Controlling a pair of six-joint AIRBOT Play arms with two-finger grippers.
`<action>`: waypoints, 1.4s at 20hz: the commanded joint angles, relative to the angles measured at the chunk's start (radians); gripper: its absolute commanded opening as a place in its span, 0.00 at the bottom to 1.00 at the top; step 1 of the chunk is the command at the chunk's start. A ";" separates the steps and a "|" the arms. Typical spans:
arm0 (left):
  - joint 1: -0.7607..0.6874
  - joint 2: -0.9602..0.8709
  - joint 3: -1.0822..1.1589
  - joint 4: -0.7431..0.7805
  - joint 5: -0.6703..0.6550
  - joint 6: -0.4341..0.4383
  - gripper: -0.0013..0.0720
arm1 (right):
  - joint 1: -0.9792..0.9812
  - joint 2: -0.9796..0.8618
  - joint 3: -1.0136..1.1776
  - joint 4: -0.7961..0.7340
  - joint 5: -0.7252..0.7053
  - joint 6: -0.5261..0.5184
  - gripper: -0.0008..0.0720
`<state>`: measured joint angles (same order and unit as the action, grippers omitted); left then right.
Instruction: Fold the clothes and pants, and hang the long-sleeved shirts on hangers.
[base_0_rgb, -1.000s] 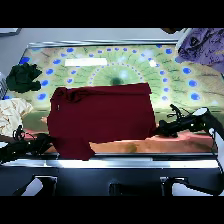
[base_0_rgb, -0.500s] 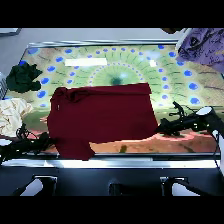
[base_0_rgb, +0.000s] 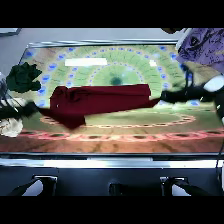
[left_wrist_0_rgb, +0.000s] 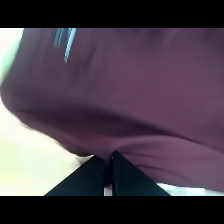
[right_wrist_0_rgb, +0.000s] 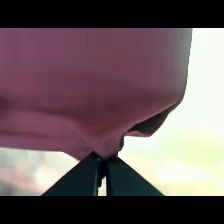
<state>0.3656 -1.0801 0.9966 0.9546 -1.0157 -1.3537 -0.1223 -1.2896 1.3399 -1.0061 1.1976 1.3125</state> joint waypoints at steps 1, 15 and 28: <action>-0.037 -0.003 0.419 0.128 -0.054 -0.111 0.04 | 0.034 0.004 0.378 -0.126 -0.065 0.114 0.05; -0.037 0.307 1.048 0.521 -0.391 -0.360 0.04 | 0.034 0.427 0.791 -0.334 0.129 0.229 0.05; -0.118 -0.142 0.468 0.268 -0.273 -0.114 0.04 | 0.034 -0.204 0.498 -0.333 0.276 0.264 0.05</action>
<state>0.2909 -1.0710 1.5986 1.2690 -1.3758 -1.5440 -0.0887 -1.3010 1.8935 -1.3434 1.4689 1.5829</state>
